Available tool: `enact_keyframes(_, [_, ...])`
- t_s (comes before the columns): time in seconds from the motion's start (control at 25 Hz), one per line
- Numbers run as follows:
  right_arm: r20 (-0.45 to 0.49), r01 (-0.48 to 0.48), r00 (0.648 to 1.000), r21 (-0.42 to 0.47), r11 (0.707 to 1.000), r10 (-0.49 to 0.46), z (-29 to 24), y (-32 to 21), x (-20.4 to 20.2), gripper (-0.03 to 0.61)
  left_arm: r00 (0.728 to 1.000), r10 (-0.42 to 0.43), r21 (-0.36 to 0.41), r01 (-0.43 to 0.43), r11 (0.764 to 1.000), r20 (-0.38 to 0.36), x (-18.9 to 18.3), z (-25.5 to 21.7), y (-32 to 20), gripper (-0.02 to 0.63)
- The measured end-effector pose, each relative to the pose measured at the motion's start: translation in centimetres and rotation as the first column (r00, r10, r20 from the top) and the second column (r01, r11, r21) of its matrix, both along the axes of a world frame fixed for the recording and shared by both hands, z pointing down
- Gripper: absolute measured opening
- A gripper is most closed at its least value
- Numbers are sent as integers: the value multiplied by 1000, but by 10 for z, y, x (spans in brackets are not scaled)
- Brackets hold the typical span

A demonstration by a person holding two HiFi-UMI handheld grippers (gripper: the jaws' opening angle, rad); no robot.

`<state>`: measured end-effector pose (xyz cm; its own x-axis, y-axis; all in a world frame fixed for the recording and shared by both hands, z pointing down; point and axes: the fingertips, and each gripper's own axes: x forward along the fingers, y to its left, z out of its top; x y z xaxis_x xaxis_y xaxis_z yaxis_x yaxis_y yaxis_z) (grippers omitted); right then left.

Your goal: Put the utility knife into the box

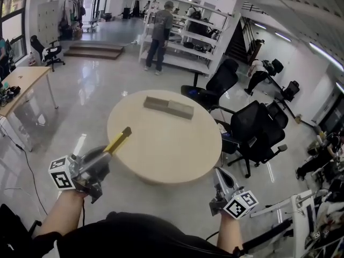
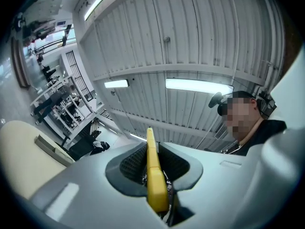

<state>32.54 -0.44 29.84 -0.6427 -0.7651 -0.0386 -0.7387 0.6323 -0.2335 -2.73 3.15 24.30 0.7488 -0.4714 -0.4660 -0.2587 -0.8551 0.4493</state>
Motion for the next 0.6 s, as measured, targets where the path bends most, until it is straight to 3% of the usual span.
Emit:
enact_keyframes(0.2, [-38,-39,999,7,999,39,-3,-37,-13,15,998,48,2,-48,999,-28,-13,12,-53,72])
enact_keyframes(0.6, [-64,-216,973,64,974,220,-41,-132,-69,15,978,201,62,-198,978,-49,-76,-1,-211,72])
